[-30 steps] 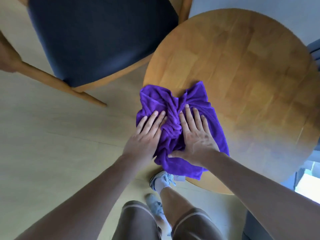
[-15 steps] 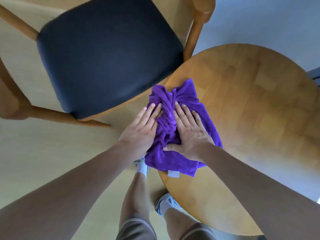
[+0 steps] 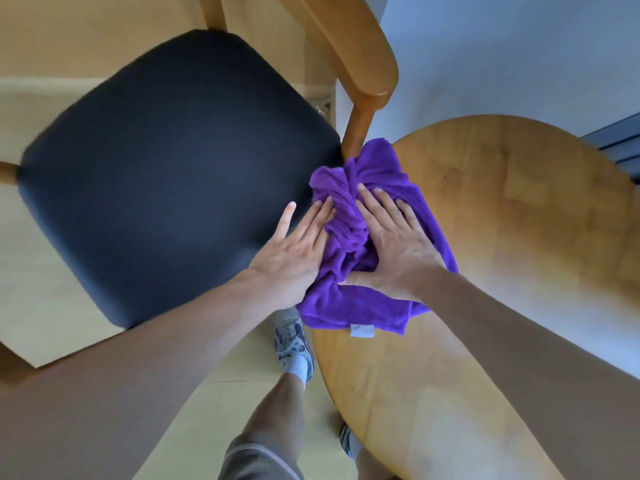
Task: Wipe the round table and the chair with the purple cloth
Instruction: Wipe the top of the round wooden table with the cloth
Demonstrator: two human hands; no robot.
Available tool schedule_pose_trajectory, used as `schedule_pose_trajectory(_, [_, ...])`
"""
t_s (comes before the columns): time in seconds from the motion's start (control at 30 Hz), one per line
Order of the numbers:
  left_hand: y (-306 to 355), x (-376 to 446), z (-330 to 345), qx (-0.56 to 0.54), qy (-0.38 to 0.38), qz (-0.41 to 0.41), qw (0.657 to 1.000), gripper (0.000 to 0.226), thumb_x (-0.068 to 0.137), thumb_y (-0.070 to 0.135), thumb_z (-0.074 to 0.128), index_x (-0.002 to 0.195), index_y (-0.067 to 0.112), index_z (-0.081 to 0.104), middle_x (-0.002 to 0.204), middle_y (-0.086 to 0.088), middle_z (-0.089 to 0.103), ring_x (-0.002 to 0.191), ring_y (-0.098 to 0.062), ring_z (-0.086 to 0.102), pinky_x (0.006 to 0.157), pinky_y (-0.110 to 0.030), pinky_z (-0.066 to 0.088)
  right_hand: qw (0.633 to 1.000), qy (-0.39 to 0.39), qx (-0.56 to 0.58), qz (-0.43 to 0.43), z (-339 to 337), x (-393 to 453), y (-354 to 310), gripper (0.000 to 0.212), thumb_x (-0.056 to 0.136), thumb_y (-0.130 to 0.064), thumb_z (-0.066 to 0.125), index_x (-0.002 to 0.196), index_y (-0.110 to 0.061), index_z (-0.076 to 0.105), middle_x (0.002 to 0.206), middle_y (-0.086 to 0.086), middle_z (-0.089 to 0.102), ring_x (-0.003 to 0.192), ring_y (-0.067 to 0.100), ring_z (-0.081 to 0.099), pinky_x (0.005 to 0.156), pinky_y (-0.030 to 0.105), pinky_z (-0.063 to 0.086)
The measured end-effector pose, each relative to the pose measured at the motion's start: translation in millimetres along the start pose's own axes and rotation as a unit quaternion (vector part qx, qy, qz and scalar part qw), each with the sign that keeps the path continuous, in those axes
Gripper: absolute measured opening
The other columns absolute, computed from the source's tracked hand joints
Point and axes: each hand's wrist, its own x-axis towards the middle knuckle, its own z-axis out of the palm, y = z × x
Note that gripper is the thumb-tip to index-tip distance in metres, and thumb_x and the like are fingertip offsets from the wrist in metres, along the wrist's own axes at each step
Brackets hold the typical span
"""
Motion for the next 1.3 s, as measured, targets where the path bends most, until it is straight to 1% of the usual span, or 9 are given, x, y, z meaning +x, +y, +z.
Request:
schedule_pose_trajectory(0.17, [-22.9, 39.5, -11.6, -0.001, 0.020, 0.027, 0.999, 0.090, 0.098, 0.036, 0.049, 0.159, -0.004, -0.005, 0.169, -0.022, -0.016, 0.158, -0.035, -0.013, 0.126, -0.061, 0.001, 0.997, 0.043, 0.028, 0.049, -13.1, 27.6, 18.9, 0.125, 0.069, -0.097, 0.042, 0.163, -0.028, -0.003, 0.170, -0.011, -0.013, 0.156, 0.012, -0.013, 0.128, 0.041, -0.003])
schedule_pose_trajectory(0.37, [-20.1, 48.4, -10.7, -0.007, 0.082, 0.067, 0.994, 0.094, 0.088, 0.030, 0.062, 0.157, -0.009, 0.011, 0.167, -0.032, -0.004, 0.158, -0.041, 0.001, 0.128, -0.056, 0.010, 0.991, 0.080, 0.046, 0.096, -6.8, 27.9, 22.7, 0.119, 0.072, -0.092, 0.042, 0.163, -0.029, -0.001, 0.171, -0.009, -0.008, 0.157, 0.016, -0.008, 0.127, 0.041, -0.004])
schedule_pose_trajectory(0.53, [-0.9, 29.3, -18.6, 0.003, 0.072, 0.073, 0.995, 0.075, 0.089, 0.025, 0.036, 0.152, -0.016, 0.026, 0.164, -0.039, 0.004, 0.155, -0.050, 0.003, 0.127, -0.057, 0.011, 0.986, 0.094, 0.059, 0.124, 11.6, 4.4, 10.6, 0.112, 0.078, -0.081, 0.046, 0.163, -0.027, -0.004, 0.171, -0.007, -0.013, 0.157, 0.018, -0.010, 0.125, 0.039, -0.008])
schedule_pose_trajectory(0.67, [32.0, 11.1, -28.1, -0.024, 0.026, 0.065, 0.997, 0.079, 0.084, 0.027, 0.015, 0.147, -0.018, 0.031, 0.162, -0.042, 0.000, 0.154, -0.054, -0.005, 0.126, -0.058, 0.008, 0.993, 0.055, 0.060, 0.085, 17.7, -25.0, 19.3, 0.112, 0.078, -0.078, 0.046, 0.163, -0.027, -0.006, 0.169, -0.008, -0.019, 0.156, 0.017, -0.014, 0.126, 0.040, -0.007])
schedule_pose_trajectory(0.73, [52.4, 8.5, -30.8, -0.065, -0.005, 0.035, 0.997, 0.084, 0.082, 0.031, 0.010, 0.148, -0.017, 0.029, 0.162, -0.039, -0.010, 0.153, -0.051, -0.015, 0.126, -0.057, 0.003, 0.996, 0.037, 0.053, 0.057, 16.1, -35.7, 31.1, 0.112, 0.077, -0.079, 0.045, 0.162, -0.027, -0.006, 0.168, -0.009, -0.022, 0.156, 0.016, -0.015, 0.126, 0.039, -0.007])
schedule_pose_trajectory(0.87, [71.3, 31.6, -43.4, -0.122, -0.034, 0.000, 0.992, 0.092, 0.083, 0.040, 0.052, 0.155, -0.007, 0.021, 0.167, -0.025, -0.018, 0.153, -0.037, -0.028, 0.127, -0.047, -0.012, 1.000, 0.011, 0.026, 0.011, 0.7, -37.9, 70.4, 0.112, 0.074, -0.084, 0.034, 0.162, -0.028, -0.008, 0.168, -0.010, -0.021, 0.157, 0.015, -0.012, 0.127, 0.039, -0.004])
schedule_pose_trajectory(0.93, [72.4, 56.4, -56.1, -0.144, -0.024, 0.002, 0.989, 0.090, 0.082, 0.042, 0.056, 0.155, 0.000, 0.023, 0.170, -0.017, -0.018, 0.154, -0.031, -0.030, 0.126, -0.042, -0.016, 1.000, 0.010, 0.018, 0.017, -12.7, -33.5, 99.3, 0.113, 0.073, -0.085, 0.037, 0.162, -0.030, -0.008, 0.168, -0.011, -0.021, 0.157, 0.015, -0.012, 0.127, 0.039, -0.005])
schedule_pose_trajectory(1.13, [86.7, 170.1, -92.4, -0.183, 0.004, -0.038, 0.982, 0.118, 0.085, 0.062, 0.060, 0.162, 0.009, -0.012, 0.168, -0.007, -0.028, 0.154, -0.027, -0.030, 0.127, -0.045, -0.013, 0.990, 0.059, 0.067, 0.107, -48.7, -12.9, 197.3, 0.114, 0.069, -0.087, 0.040, 0.161, -0.039, -0.008, 0.169, -0.011, -0.018, 0.157, 0.017, -0.011, 0.125, 0.038, -0.005])
schedule_pose_trajectory(1.3, [105.7, 241.1, -106.8, -0.171, 0.030, -0.017, 0.985, 0.113, 0.090, 0.066, 0.055, 0.161, 0.016, -0.018, 0.168, -0.002, -0.029, 0.154, -0.023, -0.029, 0.128, -0.047, -0.012, 0.963, 0.122, 0.108, 0.216, -50.9, -23.0, 255.7, 0.111, 0.071, -0.088, 0.036, 0.161, -0.038, -0.005, 0.170, -0.008, -0.013, 0.157, 0.019, -0.007, 0.127, 0.041, -0.001])
